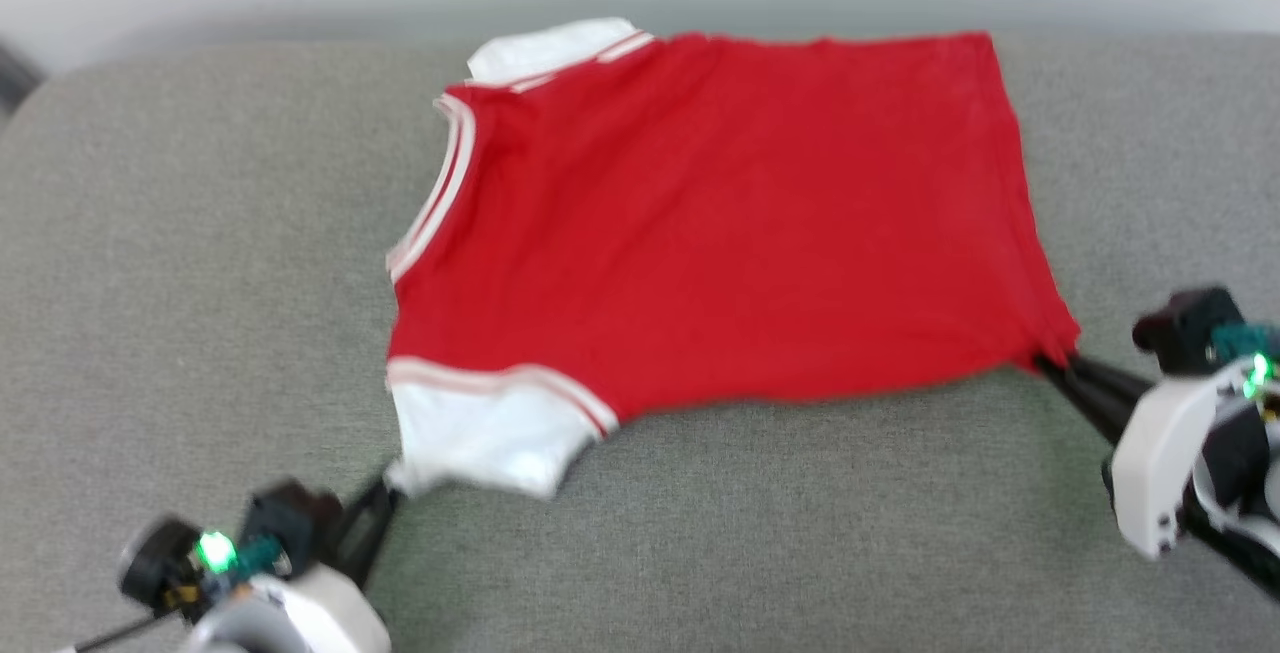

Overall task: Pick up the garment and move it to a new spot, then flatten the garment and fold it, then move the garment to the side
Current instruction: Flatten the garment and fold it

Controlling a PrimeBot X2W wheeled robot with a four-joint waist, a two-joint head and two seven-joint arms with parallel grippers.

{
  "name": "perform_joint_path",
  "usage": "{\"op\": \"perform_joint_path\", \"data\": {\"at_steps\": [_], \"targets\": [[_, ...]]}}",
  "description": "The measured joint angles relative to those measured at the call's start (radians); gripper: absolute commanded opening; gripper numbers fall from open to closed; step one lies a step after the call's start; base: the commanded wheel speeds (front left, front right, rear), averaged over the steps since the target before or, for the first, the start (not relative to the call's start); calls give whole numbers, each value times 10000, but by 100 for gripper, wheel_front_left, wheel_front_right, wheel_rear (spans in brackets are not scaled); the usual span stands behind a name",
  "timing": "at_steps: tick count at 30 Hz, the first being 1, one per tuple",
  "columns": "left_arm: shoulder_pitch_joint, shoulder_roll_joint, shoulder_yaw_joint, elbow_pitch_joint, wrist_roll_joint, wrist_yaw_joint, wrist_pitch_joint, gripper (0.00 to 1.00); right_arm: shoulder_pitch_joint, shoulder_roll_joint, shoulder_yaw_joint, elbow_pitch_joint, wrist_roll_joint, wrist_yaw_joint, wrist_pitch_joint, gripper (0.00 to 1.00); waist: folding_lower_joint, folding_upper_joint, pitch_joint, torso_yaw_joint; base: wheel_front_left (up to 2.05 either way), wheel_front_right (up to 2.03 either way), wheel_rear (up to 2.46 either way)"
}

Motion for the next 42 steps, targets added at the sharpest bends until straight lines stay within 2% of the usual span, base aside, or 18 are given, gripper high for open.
{"op": "perform_joint_path", "data": {"at_steps": [9,12,20,28,33,42], "targets": [[1753,261,-836,-698,-742,-46,681,0,3433,-631,-1225,-1323,265,2,988,0,-1,0,-1218,121,0,0,0],[2197,453,-909,-871,-988,84,802,0,4544,-740,-1766,-1793,276,2,1371,0,-1,0,-1540,159,0,0,0],[2744,713,-1156,-1488,-1402,174,1281,0,6659,-470,-3538,-2871,-36,2,2272,0,-1,0,-1781,254,0,0,0],[1876,717,-1057,-1549,-826,59,1384,0,6999,224,-4830,-3593,-640,2,2794,0,0,0,-1587,253,0,0,0],[592,598,-851,-1430,-274,-330,1636,0,6776,454,-5384,-3925,-861,2,2986,0,1,0,-1457,236,0,0,0],[-1613,113,-522,-476,314,-1183,2006,0,5776,698,-5706,-4226,-961,2,3244,0,2,0,-928,10,0,0,0]]}}
